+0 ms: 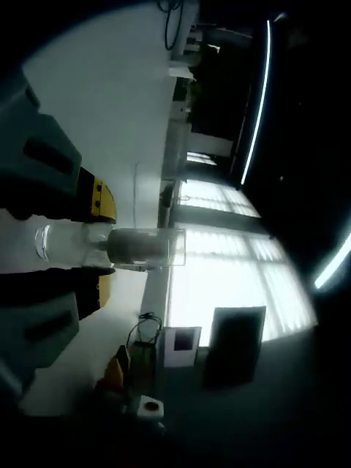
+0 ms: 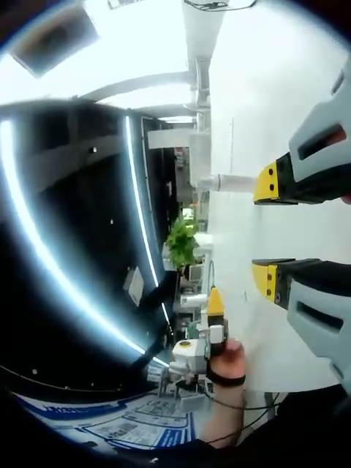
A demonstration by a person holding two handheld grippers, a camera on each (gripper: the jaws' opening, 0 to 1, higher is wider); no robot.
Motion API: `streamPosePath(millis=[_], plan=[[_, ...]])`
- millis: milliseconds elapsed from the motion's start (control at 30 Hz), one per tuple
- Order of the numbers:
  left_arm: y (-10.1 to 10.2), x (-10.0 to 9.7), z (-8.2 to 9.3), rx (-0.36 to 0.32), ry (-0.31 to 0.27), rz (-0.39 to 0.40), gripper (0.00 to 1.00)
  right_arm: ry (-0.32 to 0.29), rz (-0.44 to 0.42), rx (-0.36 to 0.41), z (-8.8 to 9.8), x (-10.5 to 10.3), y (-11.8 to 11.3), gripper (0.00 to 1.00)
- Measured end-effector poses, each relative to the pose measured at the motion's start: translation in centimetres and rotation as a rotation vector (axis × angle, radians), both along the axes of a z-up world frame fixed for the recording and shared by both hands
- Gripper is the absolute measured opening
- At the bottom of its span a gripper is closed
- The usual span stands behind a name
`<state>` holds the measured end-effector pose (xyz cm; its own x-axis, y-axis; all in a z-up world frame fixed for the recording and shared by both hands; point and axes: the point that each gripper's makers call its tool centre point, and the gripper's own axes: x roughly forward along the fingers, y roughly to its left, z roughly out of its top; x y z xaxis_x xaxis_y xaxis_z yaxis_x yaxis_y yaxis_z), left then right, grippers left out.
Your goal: Clamp pump bottle remove cover press pump head put on cover
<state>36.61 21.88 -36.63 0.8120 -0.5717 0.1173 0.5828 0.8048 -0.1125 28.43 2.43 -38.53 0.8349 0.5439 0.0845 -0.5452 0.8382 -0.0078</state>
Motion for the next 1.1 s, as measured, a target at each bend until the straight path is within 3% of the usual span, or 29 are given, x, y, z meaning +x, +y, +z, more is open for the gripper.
streamPosePath(millis=[367,533,933,1100], plan=[[0.5,7.0,0.2,0.020,0.006,0.130,0.15,0.006,-0.004,0.003,0.0,0.0,0.1,0.22],[0.3,9.5,0.4,0.032,-0.021,0.154,0.15,0.007,-0.005,0.004,0.0,0.1,-0.1,0.22],[-0.9,13.2,-1.3,0.022,0.020,0.192,0.15,0.006,-0.005,0.006,0.0,0.2,-0.2,0.22],[-1.1,14.0,-2.2,0.076,0.021,0.198,0.15,0.004,-0.004,0.012,0.1,0.1,-0.3,0.21]])
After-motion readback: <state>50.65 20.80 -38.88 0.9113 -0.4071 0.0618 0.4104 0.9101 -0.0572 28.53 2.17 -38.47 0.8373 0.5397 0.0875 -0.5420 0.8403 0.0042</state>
